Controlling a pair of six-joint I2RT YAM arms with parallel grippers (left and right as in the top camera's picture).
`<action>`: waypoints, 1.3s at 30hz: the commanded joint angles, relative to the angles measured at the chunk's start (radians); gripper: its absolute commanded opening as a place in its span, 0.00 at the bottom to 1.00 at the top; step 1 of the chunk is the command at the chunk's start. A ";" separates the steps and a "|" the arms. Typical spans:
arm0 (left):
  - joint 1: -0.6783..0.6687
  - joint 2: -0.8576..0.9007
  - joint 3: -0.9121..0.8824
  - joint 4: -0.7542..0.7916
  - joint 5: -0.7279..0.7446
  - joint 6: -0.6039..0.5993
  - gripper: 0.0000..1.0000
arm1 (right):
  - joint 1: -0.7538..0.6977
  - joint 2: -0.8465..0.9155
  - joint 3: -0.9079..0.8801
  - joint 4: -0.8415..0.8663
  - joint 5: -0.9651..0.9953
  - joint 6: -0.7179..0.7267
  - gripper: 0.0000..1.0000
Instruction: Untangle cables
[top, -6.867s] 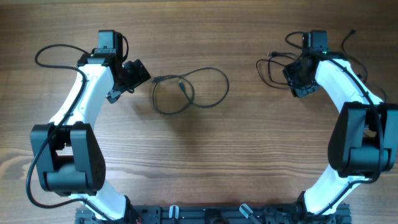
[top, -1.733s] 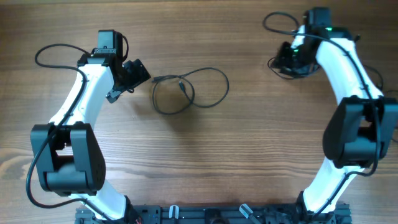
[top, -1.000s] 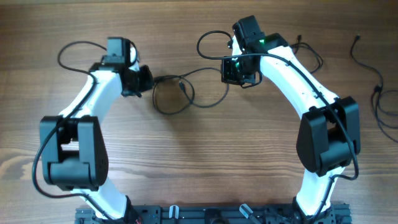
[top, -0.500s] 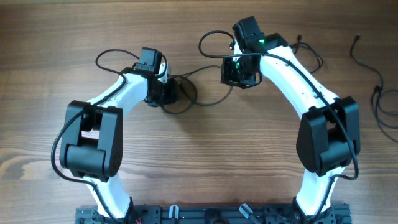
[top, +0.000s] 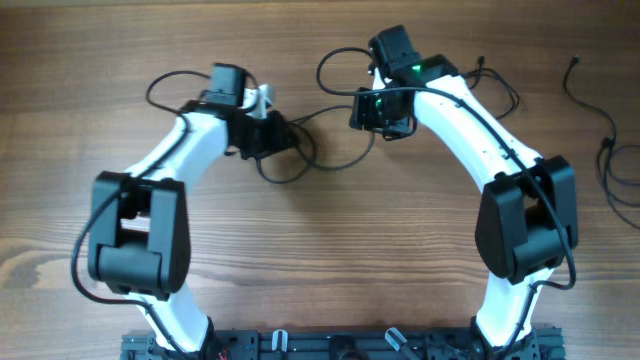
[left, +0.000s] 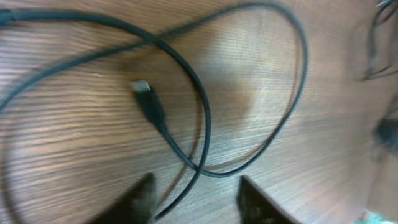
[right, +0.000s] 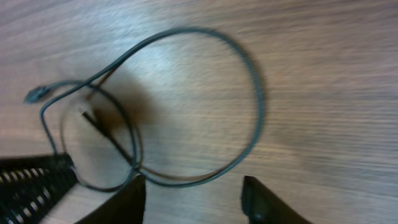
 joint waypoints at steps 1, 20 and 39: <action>-0.103 -0.014 0.010 0.032 -0.241 -0.034 0.51 | -0.036 -0.013 0.002 -0.014 0.032 -0.001 0.57; -0.257 0.155 0.010 0.189 -0.334 -0.033 0.42 | -0.124 0.023 0.001 0.000 -0.011 -0.077 0.34; -0.060 0.158 0.010 0.169 0.318 0.185 0.26 | -0.036 0.298 0.001 0.071 -0.296 -0.079 0.25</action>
